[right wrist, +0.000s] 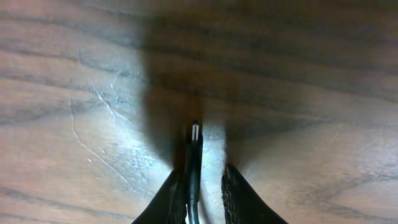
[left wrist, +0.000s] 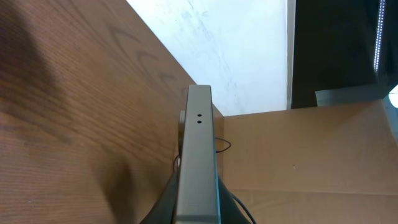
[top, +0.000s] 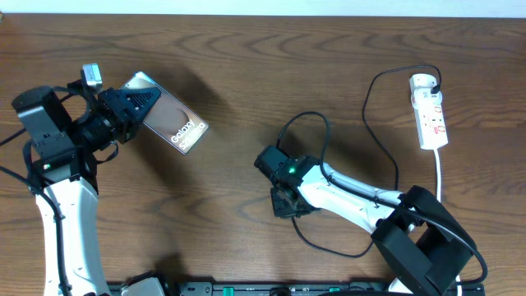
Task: Plug charger to phone and switch on socket
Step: 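Lower the right gripper over the black cable's plug end on the table, then close the right gripper on the cable's USB-C plug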
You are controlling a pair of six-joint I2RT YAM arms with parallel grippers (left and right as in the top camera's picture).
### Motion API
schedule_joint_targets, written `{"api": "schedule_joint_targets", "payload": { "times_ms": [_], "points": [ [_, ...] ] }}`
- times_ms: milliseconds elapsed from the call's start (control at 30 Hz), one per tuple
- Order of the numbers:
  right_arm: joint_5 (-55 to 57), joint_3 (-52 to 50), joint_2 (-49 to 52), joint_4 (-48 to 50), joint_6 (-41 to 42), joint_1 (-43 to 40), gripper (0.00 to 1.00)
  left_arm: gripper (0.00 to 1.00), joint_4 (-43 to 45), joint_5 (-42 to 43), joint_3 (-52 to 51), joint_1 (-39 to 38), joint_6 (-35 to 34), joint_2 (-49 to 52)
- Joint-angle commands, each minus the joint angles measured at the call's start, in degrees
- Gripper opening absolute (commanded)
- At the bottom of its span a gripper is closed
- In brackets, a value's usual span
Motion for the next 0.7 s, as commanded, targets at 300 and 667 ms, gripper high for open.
{"api": "schedule_joint_targets", "payload": {
  "times_ms": [300, 667],
  "points": [
    [1.9, 1.0, 0.8, 1.6, 2.6, 0.4, 0.21, 0.08, 0.2, 0.8, 0.3, -0.1, 1.0, -0.2],
    [1.4, 1.0, 0.8, 1.0, 3.0, 0.4, 0.02, 0.07, 0.0, 0.8, 0.3, -0.1, 1.0, -0.2]
  ]
}}
